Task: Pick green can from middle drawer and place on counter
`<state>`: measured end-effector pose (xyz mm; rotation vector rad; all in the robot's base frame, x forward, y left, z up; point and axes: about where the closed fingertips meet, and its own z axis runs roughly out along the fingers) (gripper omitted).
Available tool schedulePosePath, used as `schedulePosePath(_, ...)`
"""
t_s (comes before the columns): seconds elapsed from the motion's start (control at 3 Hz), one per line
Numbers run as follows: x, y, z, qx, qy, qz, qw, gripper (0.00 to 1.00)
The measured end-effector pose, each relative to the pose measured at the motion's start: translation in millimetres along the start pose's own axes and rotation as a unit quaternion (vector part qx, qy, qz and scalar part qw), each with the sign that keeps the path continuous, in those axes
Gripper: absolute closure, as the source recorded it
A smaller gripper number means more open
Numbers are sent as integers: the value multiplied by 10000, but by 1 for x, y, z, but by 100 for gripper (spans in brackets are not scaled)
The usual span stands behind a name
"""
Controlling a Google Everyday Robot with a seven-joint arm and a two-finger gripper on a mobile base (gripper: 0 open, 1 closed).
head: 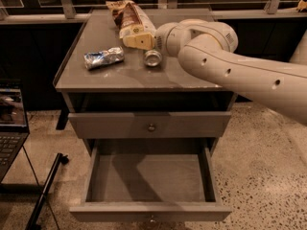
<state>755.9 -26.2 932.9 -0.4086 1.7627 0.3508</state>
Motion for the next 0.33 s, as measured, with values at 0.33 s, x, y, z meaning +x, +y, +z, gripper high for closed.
schedulePosePath(0.33,0,0,0,0,0,0,10000,0)
